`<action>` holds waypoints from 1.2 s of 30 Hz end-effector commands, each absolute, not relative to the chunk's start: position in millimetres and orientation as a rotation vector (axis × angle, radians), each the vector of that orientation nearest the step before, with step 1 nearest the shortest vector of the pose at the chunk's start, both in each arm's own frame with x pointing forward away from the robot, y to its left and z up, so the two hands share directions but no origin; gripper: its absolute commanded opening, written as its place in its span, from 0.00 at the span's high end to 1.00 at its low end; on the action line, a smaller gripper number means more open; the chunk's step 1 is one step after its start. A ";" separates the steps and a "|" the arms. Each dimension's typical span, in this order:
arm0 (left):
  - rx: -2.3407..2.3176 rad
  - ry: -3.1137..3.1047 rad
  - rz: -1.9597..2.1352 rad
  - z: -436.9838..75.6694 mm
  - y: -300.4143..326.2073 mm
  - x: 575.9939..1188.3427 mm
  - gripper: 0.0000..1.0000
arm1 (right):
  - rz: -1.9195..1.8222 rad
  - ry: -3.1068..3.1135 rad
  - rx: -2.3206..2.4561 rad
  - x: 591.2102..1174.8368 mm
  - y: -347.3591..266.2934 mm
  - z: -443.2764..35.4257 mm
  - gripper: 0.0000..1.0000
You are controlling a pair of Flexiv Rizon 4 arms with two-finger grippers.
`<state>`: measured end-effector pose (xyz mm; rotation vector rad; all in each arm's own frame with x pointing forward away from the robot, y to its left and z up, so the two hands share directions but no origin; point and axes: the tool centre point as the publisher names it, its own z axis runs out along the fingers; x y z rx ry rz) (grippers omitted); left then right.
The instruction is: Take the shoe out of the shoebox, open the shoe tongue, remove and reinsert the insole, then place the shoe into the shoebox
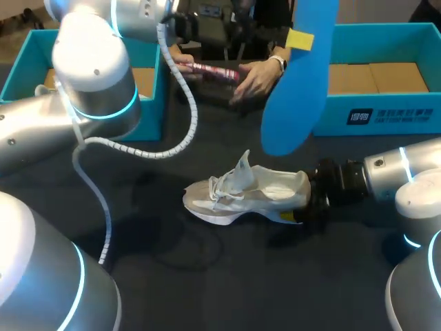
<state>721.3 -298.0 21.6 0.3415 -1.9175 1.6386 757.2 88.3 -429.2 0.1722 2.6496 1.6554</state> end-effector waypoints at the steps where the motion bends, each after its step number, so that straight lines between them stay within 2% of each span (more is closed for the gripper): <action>1: 0.411 -1.873 1.657 26.8 -287.3 711.5 1.00 | 1.650 2.653 0.174 760.3 92.5 -435.0 1.00; 36: 0.581 -1.686 1.731 28.5 -249.1 638.7 1.00 | 1.650 2.653 0.174 760.3 92.5 -435.0 1.00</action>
